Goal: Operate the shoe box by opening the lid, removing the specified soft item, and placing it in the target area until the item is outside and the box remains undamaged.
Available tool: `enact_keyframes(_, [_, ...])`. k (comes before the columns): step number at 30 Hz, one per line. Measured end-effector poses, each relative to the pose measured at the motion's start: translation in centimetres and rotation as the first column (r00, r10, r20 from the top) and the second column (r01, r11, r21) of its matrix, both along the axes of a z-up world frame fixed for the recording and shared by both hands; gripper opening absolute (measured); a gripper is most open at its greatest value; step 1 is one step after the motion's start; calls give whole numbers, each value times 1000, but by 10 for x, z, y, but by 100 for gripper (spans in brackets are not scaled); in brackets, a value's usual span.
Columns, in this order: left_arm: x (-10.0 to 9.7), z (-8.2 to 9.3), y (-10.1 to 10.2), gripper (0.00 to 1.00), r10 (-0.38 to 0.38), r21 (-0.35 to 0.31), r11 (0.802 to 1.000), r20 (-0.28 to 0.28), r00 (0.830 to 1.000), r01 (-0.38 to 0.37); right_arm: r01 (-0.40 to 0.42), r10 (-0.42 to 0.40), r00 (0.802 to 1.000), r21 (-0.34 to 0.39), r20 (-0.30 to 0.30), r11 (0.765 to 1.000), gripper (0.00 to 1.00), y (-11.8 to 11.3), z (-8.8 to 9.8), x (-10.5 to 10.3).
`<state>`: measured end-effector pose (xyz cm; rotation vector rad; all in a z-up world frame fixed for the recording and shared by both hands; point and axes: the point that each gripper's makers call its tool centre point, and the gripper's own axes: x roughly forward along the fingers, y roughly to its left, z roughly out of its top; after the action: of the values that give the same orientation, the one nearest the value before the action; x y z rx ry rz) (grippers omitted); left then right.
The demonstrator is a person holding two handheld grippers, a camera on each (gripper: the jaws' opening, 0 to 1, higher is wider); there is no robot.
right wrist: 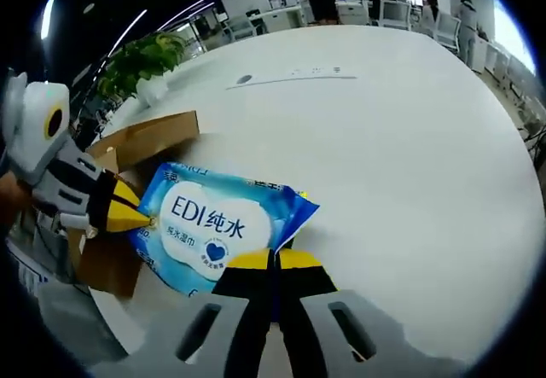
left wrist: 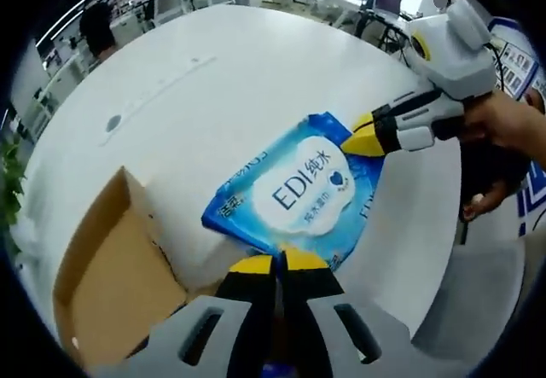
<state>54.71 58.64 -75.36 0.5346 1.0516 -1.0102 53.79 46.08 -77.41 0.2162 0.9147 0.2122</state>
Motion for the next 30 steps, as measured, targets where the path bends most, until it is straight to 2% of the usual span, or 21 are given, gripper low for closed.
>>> enact_keyframes(20, [-1, -2, 2, 2, -44, 32, 999, 26, 999, 43, 0, 0, 1000, -8, -4, 1000, 0, -5, -5, 0])
enact_keyframes(30, [-1, 10, 7, 4, -9, -20, 1000, 7, 1000, 9, -6, 6, 1000, -8, 0, 1000, 0, -6, -7, -1])
